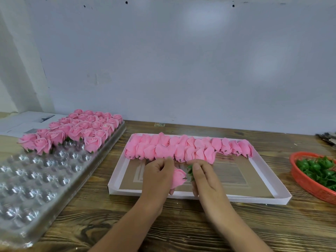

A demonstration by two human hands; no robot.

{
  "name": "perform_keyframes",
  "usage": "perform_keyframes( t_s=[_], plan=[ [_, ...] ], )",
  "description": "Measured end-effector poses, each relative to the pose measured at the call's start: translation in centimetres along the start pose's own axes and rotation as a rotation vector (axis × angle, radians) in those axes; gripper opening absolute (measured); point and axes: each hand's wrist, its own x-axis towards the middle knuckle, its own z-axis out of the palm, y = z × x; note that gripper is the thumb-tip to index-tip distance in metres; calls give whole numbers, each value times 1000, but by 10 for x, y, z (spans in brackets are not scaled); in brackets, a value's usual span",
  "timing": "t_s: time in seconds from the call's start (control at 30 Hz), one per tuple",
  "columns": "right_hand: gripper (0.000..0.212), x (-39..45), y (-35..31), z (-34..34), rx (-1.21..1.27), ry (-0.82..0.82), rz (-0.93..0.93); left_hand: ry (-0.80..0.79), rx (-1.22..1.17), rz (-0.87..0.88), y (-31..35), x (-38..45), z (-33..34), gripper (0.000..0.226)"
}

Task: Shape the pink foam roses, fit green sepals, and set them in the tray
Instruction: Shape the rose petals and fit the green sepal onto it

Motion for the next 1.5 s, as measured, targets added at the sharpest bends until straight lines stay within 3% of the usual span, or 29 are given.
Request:
perform_keyframes(
  t_s=[0.1,0.37,0.83,1.1,1.5],
  plan=[
    [21,-3,-4,6,68,47,-79,-18,-46,-28,1,0,-1,39],
    [35,-7,-2,11,6,104,-153,-54,-163,-181,5,3,-6,33],
    [33,-11,0,10,28,36,-127,-109,-211,-213,6,2,-7,32],
    [46,-11,1,10,14,19,-166,-115,-193,-220,6,3,-7,32],
    [32,-5,8,7,56,16,-77,-161,-233,-287,0,8,-7,33]
  ],
)
